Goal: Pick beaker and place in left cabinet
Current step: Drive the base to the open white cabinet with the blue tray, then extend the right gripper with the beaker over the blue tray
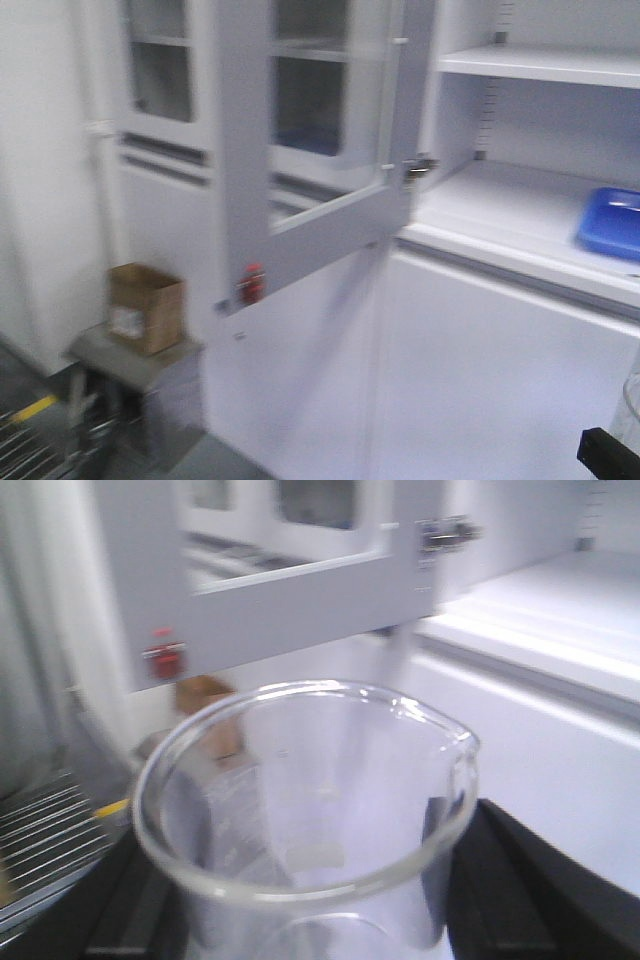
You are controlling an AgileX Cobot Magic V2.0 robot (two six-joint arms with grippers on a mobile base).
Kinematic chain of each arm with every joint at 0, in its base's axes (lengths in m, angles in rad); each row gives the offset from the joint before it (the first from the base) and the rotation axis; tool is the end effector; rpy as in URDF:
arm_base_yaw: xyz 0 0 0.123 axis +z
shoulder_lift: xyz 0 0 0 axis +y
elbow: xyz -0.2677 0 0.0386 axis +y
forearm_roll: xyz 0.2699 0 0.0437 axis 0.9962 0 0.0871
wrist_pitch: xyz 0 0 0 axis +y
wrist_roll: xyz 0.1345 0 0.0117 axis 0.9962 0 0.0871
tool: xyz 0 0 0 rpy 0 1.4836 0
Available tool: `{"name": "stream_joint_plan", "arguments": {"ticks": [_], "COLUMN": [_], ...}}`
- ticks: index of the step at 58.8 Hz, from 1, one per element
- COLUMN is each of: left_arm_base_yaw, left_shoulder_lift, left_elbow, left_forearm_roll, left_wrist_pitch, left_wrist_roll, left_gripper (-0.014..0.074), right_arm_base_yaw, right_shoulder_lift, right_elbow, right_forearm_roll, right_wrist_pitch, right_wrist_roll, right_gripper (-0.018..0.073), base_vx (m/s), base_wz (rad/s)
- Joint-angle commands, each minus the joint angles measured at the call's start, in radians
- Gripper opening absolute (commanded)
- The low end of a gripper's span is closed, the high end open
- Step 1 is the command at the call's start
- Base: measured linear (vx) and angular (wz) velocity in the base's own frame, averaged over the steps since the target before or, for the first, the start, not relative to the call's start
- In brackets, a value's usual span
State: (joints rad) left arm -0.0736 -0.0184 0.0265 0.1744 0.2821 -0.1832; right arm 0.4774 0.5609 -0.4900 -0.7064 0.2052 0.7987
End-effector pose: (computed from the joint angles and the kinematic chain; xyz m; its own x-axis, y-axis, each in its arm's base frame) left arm 0.1342 -0.0033 0.1715 -0.1975 -0.0010 -0.9803 0.0232 0.9997 -0.0057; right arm 0.1847 0.0754 0.3037 -0.1587 0.0324 -0.9868 -0.3246 0.9422 0.0831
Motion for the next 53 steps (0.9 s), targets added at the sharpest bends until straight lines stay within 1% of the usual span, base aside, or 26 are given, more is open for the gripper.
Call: {"name": "stream_joint_plan", "arguments": {"ticks": [1,15,24,35,53], "left_arm_base_yaw": [0.0,0.0,0.0,0.0,0.0], "left_shoulder_lift": [-0.01,-0.01,-0.01,-0.01,-0.01], "left_elbow": [-0.011,-0.011,-0.011,-0.011,-0.011], "left_forearm_roll": [0.0,0.0,0.0,0.0,0.0], "left_wrist_pitch": [-0.083,-0.083,-0.083,-0.083,-0.083], "left_wrist_roll": [-0.004,-0.004,-0.004,-0.004,-0.004], "left_gripper": [0.0004,0.0004,0.0004,0.0004,0.0004], "right_arm_base_yaw": [0.001,0.001,0.001,0.001,0.001], "right_shoulder_lift": [0.005,0.005,0.005,0.005,0.005], "right_elbow": [-0.033,-0.033,-0.033,-0.033,-0.033], "right_forearm_roll": [-0.017,-0.017,-0.017,-0.017,-0.017], "right_wrist_pitch": [-0.06,-0.06,-0.06,-0.06,-0.06], "right_wrist_roll": [-0.004,-0.004,-0.004,-0.004,-0.004], "right_gripper": [-0.0004,-0.0004,-0.0004,-0.0004,-0.0004], "base_vx": [0.44,0.39,0.34,0.33,0.33], "base_wz": [-0.97,-0.97,-0.72,-0.38,-0.19]}}
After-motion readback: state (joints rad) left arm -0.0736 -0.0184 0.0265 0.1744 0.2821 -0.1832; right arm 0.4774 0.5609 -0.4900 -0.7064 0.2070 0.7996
